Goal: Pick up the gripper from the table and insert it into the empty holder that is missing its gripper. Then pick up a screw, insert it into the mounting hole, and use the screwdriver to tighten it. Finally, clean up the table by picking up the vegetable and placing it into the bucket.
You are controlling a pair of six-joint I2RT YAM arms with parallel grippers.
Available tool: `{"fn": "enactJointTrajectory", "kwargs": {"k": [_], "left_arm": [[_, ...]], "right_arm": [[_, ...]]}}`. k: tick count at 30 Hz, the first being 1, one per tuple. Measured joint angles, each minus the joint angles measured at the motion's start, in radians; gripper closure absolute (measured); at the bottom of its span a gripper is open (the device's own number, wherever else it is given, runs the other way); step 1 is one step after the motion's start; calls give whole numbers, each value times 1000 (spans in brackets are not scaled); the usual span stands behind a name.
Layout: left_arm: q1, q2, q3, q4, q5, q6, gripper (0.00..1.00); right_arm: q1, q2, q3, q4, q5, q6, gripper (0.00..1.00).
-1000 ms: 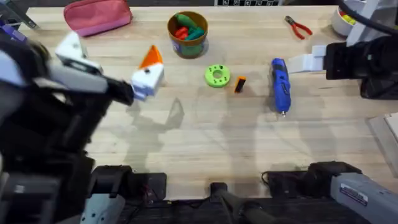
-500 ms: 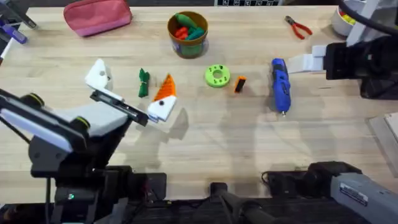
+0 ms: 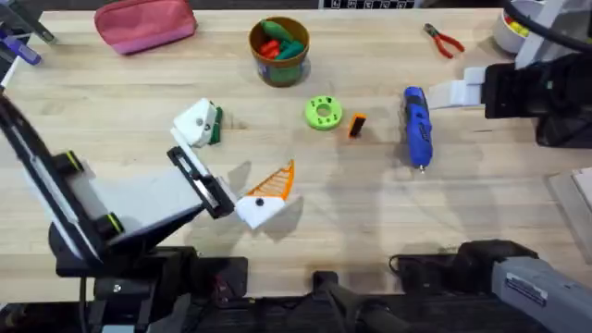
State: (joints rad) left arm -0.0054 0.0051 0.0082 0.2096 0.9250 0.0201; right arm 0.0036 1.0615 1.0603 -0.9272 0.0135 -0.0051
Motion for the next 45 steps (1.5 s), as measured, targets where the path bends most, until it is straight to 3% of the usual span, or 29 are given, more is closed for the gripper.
{"fn": "enactJointTrajectory", "kwargs": {"k": [7, 20, 27, 36, 45], "left_arm": [[-45, 0, 0, -51, 45, -97, 15], [-64, 0, 0, -204, 141, -124, 15], [-43, 0, 0, -324, 250, 4, 15], [7, 0, 0, -360, 367, 117, 15], [8, 0, 0, -363, 394, 157, 15]], "right_arm": [[0, 0, 0, 0, 0, 0, 9], [0, 0, 0, 0, 0, 0, 8], [0, 0, 0, 0, 0, 0, 8], [0, 0, 0, 0, 0, 0, 7], [0, 0, 0, 0, 0, 0, 8]]}}
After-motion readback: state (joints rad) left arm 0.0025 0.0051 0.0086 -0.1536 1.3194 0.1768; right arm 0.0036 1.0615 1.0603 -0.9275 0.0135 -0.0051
